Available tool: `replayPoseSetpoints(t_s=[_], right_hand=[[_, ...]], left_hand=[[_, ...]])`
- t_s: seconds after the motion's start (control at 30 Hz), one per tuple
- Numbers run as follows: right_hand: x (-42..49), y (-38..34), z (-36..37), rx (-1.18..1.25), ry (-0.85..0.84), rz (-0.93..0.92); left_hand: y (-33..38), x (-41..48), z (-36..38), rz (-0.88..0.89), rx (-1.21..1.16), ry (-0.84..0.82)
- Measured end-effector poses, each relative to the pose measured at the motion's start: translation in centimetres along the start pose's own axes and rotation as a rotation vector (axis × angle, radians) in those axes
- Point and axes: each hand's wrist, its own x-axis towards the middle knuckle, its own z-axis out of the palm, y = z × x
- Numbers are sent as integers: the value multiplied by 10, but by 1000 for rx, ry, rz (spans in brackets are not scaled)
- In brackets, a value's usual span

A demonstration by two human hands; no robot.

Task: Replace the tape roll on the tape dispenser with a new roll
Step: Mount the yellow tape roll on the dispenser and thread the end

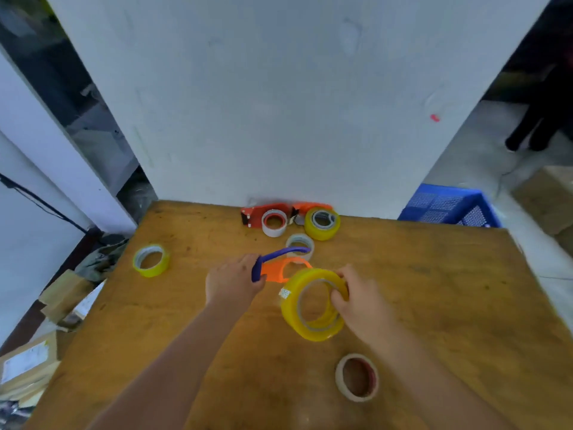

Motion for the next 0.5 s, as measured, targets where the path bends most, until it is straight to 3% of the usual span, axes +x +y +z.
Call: replayPoseSetpoints(t_s=[0.27, 0.5], right_hand=[[-40, 63, -50, -77, 116, 131], [-51, 90, -62, -71, 147, 214]], left_hand=[[110, -17, 5, 267, 11, -82], [139, -34, 11, 319, -48, -102]])
